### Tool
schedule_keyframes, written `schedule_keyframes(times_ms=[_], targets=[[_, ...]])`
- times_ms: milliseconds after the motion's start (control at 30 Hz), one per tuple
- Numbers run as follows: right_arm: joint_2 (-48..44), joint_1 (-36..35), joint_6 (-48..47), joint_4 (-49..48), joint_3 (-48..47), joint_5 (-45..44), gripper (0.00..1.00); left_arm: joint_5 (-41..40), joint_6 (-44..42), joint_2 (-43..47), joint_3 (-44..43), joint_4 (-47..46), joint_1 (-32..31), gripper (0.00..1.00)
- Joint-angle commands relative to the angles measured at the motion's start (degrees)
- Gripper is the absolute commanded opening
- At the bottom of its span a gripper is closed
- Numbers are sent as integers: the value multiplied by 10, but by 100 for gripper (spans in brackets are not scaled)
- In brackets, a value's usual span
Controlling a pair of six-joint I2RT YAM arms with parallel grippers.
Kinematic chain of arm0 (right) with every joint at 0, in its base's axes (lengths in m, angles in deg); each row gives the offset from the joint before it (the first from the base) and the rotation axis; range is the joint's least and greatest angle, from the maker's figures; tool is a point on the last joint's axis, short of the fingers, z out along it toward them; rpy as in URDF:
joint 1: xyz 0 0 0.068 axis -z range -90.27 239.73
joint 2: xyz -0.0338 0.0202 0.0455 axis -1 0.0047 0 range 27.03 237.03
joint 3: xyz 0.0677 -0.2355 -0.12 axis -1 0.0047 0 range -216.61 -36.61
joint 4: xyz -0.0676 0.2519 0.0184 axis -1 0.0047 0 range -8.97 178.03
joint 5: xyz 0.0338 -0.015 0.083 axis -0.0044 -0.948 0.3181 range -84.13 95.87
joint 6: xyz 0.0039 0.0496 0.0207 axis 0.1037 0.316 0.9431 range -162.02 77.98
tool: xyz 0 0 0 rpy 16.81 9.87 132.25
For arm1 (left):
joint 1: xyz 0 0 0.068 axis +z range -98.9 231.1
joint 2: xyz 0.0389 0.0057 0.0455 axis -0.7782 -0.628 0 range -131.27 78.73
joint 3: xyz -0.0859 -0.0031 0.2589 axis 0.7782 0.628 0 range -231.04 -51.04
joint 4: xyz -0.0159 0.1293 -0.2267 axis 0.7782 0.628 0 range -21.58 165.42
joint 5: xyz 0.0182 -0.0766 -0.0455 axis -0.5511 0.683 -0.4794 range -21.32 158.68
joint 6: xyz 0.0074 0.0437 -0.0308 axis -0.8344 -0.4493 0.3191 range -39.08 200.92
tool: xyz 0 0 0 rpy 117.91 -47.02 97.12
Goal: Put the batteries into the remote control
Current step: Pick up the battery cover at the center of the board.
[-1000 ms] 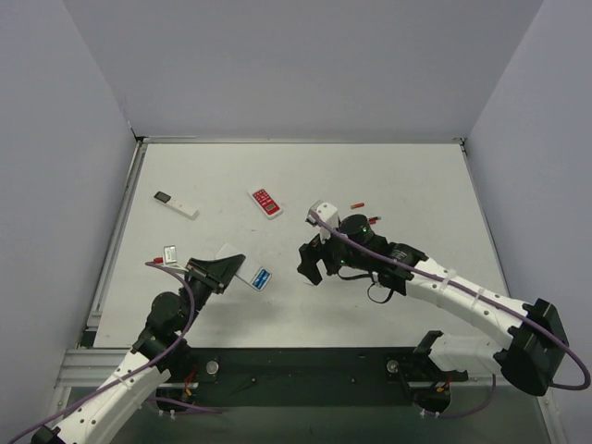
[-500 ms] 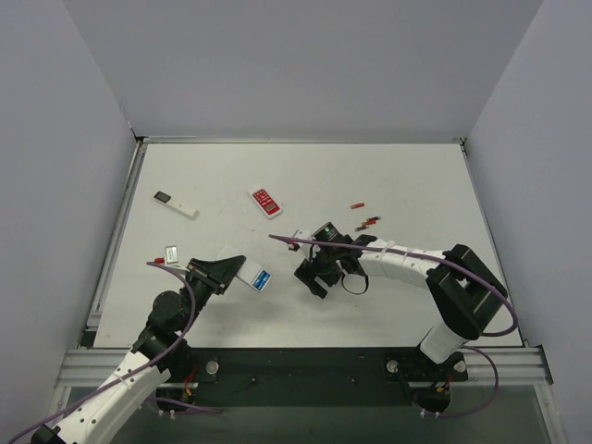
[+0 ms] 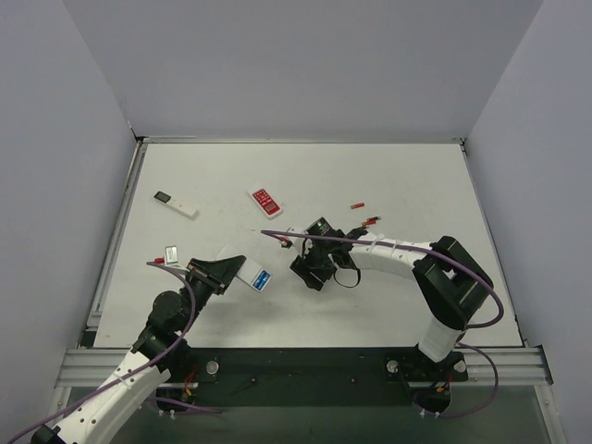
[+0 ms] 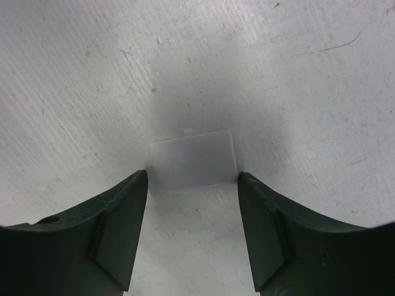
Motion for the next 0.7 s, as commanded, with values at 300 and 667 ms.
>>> schedule_keyframes(times_ms=[300, 667], targets=[[-6, -18, 0, 45, -11, -1, 22, -3, 10, -3, 74, -23, 0, 0], [-128, -39, 71, 25, 14, -38, 5, -28, 60, -79, 80, -77, -1, 0]])
